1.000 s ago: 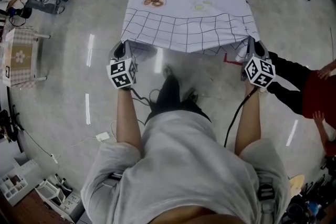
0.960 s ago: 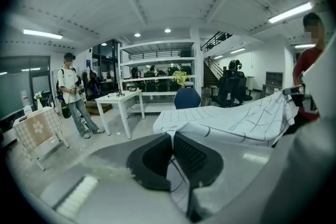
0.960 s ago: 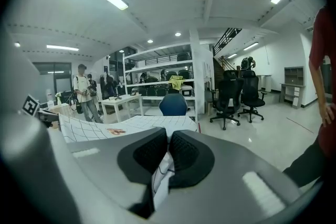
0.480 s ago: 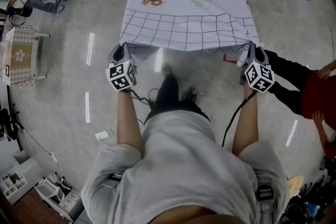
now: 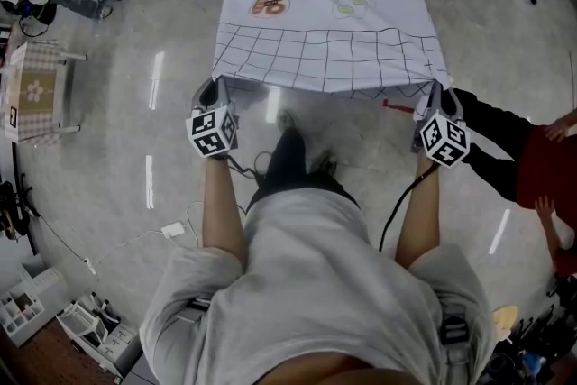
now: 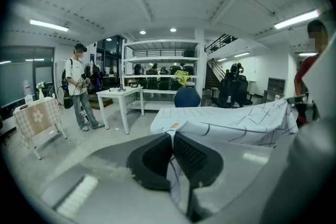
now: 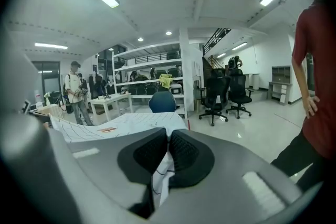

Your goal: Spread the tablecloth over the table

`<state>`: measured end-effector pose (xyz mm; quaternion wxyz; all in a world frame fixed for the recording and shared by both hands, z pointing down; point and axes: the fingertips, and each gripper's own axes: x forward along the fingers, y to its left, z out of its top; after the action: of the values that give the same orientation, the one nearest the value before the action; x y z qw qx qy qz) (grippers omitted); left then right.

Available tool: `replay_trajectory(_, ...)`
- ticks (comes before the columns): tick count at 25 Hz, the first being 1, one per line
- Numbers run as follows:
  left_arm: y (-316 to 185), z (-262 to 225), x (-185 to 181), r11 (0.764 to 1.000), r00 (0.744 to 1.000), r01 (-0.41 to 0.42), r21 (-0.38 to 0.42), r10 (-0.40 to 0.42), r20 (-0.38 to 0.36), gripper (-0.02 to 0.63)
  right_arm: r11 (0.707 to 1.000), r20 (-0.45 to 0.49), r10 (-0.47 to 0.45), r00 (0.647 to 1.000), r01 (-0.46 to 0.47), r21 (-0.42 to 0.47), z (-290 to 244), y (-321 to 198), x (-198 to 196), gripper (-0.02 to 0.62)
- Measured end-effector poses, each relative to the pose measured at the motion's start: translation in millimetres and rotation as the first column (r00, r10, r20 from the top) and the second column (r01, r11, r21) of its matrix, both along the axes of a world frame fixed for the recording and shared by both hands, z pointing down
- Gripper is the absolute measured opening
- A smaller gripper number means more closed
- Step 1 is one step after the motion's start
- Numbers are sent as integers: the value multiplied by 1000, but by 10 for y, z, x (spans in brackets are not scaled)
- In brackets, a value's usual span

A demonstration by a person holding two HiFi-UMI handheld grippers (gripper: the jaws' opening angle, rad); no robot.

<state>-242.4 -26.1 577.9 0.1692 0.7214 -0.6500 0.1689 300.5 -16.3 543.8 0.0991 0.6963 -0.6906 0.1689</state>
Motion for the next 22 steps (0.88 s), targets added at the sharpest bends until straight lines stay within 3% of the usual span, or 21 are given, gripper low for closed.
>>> replay_trajectory(5,109,-35,98,1000,1000,-12,2,12,-11,23,999,-64,13,998,-10,46,-229,11,147,9)
replay_trajectory(10,113,6,154,1000,1000,-6,-24,6,4,23,998,6,7,1000,-6,-59,108,125,219,13)
replay_trajectory(15,43,89,187,996,999,6,-85,-2,45,25,990,65,-12,998,22,-142,342,102,89,76)
replay_trajectory(19,109,221,290,991,998,3,-135,5,60,40,991,78,5,997,6,-136,370,131,80,81)
replay_trajectory(22,153,151,282,995,998,23,-95,-18,54,41,994,83,8,997,1,-111,316,171,86,70)
